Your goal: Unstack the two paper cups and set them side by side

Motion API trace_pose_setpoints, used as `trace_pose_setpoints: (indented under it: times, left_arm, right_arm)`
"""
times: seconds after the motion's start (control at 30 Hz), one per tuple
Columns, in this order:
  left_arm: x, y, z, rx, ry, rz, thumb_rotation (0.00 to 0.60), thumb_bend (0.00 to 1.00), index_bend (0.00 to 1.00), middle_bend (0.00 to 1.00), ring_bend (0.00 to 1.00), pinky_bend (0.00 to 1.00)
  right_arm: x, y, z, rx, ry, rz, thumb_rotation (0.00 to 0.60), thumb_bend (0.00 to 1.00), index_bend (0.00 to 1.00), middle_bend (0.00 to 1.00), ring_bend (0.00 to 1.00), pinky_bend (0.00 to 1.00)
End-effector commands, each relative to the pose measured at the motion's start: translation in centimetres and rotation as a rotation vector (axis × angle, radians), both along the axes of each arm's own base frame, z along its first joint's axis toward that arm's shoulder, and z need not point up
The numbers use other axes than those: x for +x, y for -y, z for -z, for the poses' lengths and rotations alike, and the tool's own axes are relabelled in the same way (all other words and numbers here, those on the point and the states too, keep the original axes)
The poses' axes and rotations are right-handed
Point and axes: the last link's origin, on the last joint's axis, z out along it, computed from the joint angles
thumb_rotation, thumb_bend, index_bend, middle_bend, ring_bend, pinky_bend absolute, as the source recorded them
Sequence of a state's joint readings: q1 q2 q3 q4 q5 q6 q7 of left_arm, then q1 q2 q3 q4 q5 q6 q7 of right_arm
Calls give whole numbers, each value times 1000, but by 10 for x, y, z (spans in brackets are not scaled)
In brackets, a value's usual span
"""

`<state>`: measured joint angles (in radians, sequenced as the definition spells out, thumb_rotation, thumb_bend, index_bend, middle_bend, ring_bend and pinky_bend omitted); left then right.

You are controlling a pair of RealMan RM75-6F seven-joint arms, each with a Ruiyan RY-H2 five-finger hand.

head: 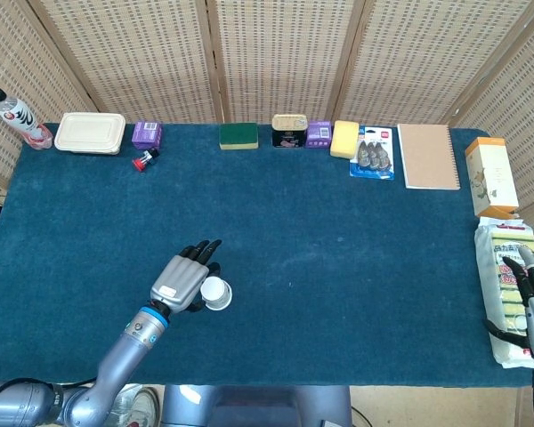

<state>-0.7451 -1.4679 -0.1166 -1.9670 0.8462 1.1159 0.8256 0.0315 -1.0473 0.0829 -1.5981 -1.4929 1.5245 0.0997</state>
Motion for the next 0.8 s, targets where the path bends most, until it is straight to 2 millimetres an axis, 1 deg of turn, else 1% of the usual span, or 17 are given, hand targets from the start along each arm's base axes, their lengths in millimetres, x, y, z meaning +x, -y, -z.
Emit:
trace_pose_setpoints:
  times: [0.03, 0.33, 0.8]
  left_arm:
    - [1, 0, 1, -3, -3, -3, 600, 205, 352, 0, 0, 139]
    - [0, -2, 3, -6, -9, -10, 600, 206, 355, 0, 0, 139]
    - [0, -2, 2, 0, -15, -9, 600, 238, 401, 0, 0, 139]
  right_arm:
    - [0, 0, 0, -1, 1, 0, 600, 0, 105, 0, 0, 0]
    - [0, 0, 0, 1, 2, 0, 600, 0, 105, 0, 0, 0]
    - [0, 0, 1, 6, 4, 0, 600, 0, 105, 0, 0, 0]
